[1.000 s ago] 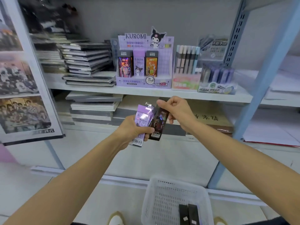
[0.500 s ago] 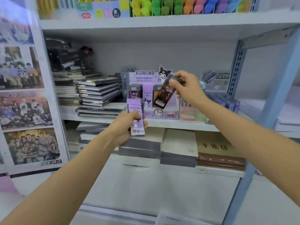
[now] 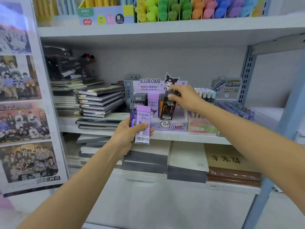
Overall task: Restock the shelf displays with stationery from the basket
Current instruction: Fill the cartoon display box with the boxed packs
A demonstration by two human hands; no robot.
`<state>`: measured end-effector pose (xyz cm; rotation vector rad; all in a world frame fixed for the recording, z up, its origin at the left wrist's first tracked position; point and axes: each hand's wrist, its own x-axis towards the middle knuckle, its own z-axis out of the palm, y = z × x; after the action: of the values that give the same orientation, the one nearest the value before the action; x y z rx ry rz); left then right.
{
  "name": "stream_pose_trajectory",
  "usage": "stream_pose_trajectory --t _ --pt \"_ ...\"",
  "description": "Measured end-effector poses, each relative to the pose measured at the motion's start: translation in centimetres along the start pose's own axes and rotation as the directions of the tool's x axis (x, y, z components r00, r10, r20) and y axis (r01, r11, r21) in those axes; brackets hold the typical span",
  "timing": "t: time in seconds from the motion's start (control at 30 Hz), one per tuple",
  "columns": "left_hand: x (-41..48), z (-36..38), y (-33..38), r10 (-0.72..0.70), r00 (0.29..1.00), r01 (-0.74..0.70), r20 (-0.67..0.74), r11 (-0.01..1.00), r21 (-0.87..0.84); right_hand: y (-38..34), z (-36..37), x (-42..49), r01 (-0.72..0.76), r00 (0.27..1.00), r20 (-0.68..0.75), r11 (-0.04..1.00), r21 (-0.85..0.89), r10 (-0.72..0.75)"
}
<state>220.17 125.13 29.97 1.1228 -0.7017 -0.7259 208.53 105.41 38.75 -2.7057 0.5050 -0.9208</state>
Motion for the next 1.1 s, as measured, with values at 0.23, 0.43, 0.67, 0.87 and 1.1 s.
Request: stream_pose_trajectory --t 0.23,0.43,0.67,0.87,1.1 --pt "0.3 -0.1 -0.2 0.007 1.000 -0.007 0.012 0.999 -0.033 -0.3 1.9 0.1 0.025 0.991 -0.126 0.997 -0.071 -0.034" --pt "0.0 0.2 -0.2 0.015 1.000 -0.014 0.023 0.999 -0.029 -0.2 2.6 0.2 0.018 0.986 -0.155 0.970 -0.243 -0.057" --pt "-0.6 0.7 -0.1 0.035 0.999 -0.033 0.041 0.999 -0.029 -3.1 2.4 -2.2 0.090 0.982 -0.181 0.977 0.191 -0.055" --pt "-1.2 1.3 0.0 0.064 0.997 -0.064 0.045 0.998 0.003 -5.2 4.9 -4.7 -0.125 0.991 0.103 0.815 0.566 0.081" --pt "-1.2 0.1 0.4 0.026 0.994 -0.027 -0.107 1.000 -0.009 -4.8 1.2 -2.1 -0.103 0.981 -0.067 0.788 0.607 0.180"
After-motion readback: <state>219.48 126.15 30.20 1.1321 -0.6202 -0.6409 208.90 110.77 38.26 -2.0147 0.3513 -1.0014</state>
